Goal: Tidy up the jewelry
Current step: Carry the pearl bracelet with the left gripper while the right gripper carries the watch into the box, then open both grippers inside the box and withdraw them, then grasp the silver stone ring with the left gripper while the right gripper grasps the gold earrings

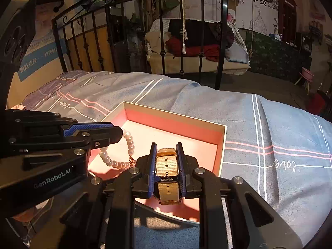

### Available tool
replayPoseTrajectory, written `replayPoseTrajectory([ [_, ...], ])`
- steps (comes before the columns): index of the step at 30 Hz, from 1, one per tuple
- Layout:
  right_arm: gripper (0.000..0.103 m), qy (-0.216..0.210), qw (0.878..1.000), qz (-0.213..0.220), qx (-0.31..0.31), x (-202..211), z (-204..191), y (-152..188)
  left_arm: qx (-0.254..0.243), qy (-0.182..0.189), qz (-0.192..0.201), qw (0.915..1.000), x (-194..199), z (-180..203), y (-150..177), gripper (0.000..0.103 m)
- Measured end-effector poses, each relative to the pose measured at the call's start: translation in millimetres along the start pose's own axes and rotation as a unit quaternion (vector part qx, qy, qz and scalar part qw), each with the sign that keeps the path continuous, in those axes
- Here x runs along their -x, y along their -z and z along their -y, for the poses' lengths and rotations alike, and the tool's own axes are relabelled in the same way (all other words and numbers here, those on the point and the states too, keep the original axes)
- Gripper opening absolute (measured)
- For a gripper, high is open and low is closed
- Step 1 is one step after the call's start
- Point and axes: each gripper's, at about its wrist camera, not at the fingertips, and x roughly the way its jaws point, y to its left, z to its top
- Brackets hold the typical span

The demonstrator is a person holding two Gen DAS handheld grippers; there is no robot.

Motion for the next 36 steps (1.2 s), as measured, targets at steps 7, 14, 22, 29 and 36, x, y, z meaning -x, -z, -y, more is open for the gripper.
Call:
replayPoseTrajectory([
  [7, 0.019, 0.003, 1.0, -0.026, 0.002, -19, 3, 6, 0.006, -0.013, -0.015, 0.9998, -14, -6, 0, 0.009],
  [14, 0.033, -0.003, 1.0, -0.026, 0.002, -18, 2, 8, 0.008, -0.029, 0.001, 0.9995, -10, -11, 1, 0.034],
  [22, 0.087, 0.03, 0.998, 0.057, -0.009, 56, 0, 19, 0.014, -0.009, 0.063, 0.9979, 52, -8, 18, 0.077],
  [29, 0.09, 0.079, 0.996, 0.01, -0.032, 96, -2, 91, 0.018, -0.003, 0.033, 0.9993, 67, -7, 102, 0.082],
  [36, 0.065, 0.047, 0.996, -0.051, -0.062, 94, 1, 142, -0.009, -0.024, -0.004, 0.9997, 56, 5, 154, 0.081],
])
